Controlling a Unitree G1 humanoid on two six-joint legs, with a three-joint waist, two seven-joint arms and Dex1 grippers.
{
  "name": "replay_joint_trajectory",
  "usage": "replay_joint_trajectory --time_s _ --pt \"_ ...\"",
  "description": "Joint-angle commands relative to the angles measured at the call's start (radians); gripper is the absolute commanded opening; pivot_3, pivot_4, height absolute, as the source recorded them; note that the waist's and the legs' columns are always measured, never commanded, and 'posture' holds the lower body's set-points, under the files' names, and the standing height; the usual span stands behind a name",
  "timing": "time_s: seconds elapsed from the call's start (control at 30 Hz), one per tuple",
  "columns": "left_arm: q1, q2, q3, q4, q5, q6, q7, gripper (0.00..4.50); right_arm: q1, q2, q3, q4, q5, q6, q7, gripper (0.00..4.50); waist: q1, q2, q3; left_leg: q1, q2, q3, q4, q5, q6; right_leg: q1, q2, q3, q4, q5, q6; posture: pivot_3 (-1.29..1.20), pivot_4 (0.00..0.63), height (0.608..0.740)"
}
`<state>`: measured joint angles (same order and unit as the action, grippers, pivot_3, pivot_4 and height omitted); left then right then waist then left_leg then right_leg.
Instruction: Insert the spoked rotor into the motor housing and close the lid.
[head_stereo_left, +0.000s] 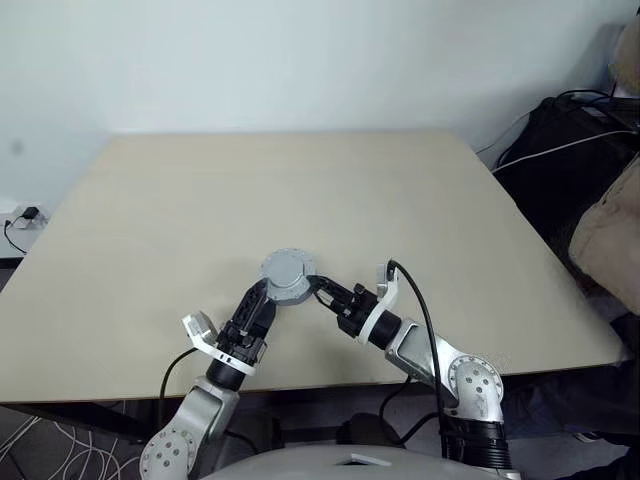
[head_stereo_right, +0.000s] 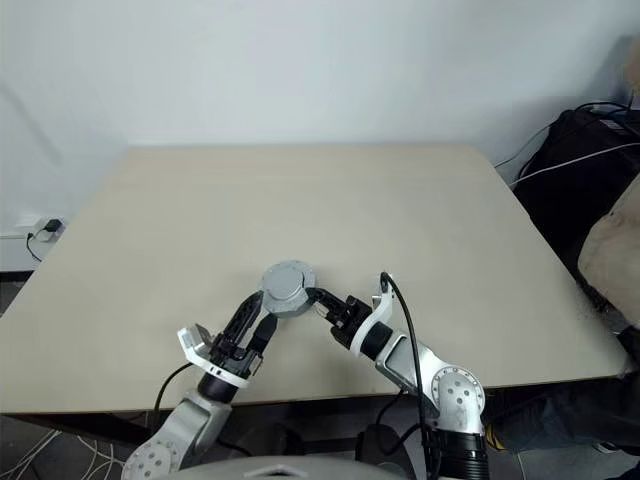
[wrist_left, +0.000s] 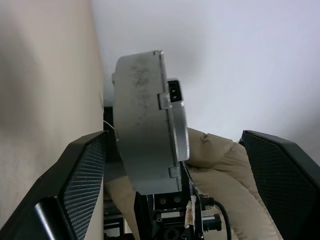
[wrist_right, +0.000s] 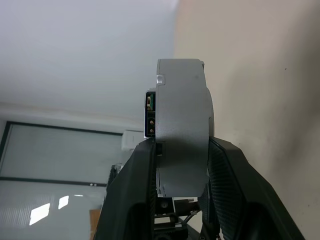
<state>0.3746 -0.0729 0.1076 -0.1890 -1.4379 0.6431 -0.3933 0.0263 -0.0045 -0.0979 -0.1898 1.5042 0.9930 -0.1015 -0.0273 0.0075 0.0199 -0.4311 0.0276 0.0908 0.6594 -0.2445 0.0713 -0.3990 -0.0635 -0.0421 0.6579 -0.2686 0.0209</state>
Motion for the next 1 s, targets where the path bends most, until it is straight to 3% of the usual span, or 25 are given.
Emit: replay_joint_trajectory --time_s 0.03,0.57,0.8,1.0 --pt "-0.018 -0.089 -0.029 0.001 -0.019 -0.011 -0.002 4.5 -0.006 -0.008 0.018 -0.051 0.073 0.011 0.017 1.19 0.0 0.0 0.0 0.0 0.0 0.0 0.0 0.0 0.0 0.0 0.0 0.0 0.0 0.0 0.0 0.0 0.0 0.74" --pt "-0.03 -0.083 -0.064 -0.001 -0.04 -0.014 0.001 4.5 0.006 -0.071 0.061 -0.05 0.12 0.009 0.019 1.19 0.001 -0.001 0.001 0.0 0.0 0.0 0.0 0.0 0.0 0.0 0.0 0.0 0.0 0.0 0.0 0.0 0.0 0.74" --pt "-0.035 -0.081 -0.062 0.0 -0.043 -0.02 0.014 2.26 0.003 -0.075 0.067 -0.046 0.119 0.001 0.027 1.19 0.001 -0.001 0.001 0.0 0.0 0.0 0.0 0.0 0.0 0.0 0.0 0.0 0.0 0.0 0.0 0.0 0.0 0.74" --pt "-0.037 -0.079 -0.066 -0.005 -0.047 -0.026 0.021 2.1 0.0 -0.071 0.061 -0.043 0.086 -0.025 0.024 1.19 0.001 -0.002 0.001 0.0 0.0 0.0 0.0 0.0 0.0 0.0 0.0 0.0 -0.001 0.0 0.0 0.0 0.0 0.74"
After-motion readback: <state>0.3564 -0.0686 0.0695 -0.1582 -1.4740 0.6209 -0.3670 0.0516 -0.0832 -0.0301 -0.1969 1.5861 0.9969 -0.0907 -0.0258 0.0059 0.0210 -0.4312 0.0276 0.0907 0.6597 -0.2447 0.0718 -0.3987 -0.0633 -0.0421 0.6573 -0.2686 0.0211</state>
